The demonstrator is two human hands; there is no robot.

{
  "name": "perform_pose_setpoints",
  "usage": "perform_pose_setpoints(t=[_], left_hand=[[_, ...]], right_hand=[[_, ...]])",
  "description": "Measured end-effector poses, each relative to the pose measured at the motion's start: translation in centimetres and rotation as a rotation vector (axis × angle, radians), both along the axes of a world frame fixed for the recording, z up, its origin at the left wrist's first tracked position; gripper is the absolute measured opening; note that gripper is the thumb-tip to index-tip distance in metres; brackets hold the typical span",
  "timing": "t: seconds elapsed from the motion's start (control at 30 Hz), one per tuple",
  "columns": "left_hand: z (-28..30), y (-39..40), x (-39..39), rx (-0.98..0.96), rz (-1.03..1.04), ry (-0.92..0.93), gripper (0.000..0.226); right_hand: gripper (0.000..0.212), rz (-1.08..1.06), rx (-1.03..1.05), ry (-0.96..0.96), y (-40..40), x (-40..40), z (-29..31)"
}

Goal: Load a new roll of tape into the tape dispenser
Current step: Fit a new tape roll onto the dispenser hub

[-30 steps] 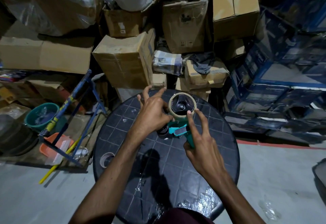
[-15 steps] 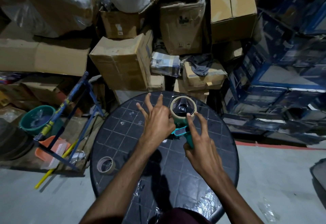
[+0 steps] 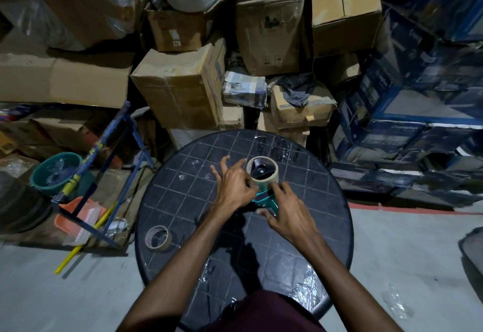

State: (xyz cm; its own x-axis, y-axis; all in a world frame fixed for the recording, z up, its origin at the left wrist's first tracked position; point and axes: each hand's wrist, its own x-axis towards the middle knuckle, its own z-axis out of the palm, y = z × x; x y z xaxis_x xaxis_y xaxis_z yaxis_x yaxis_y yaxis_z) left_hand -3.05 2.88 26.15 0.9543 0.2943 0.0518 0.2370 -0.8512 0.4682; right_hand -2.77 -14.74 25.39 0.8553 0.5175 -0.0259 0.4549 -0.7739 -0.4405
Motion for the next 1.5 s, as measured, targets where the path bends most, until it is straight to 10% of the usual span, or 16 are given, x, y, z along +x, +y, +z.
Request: perform_pose_setpoints(t=[0.93, 1.5], left_hand=[[-6.5, 1.1, -2.9, 0.018, -0.039, -0.129, 0.037], [-6.4, 2.5, -3.7, -0.155, 0.056, 0.241, 0.041]], right_hand=[[0.043, 0.008, -0.244, -0.065, 3.9, -1.0, -4.5], [0.044, -0.149, -0.111, 0.216, 1.8, 3.1, -6.8]])
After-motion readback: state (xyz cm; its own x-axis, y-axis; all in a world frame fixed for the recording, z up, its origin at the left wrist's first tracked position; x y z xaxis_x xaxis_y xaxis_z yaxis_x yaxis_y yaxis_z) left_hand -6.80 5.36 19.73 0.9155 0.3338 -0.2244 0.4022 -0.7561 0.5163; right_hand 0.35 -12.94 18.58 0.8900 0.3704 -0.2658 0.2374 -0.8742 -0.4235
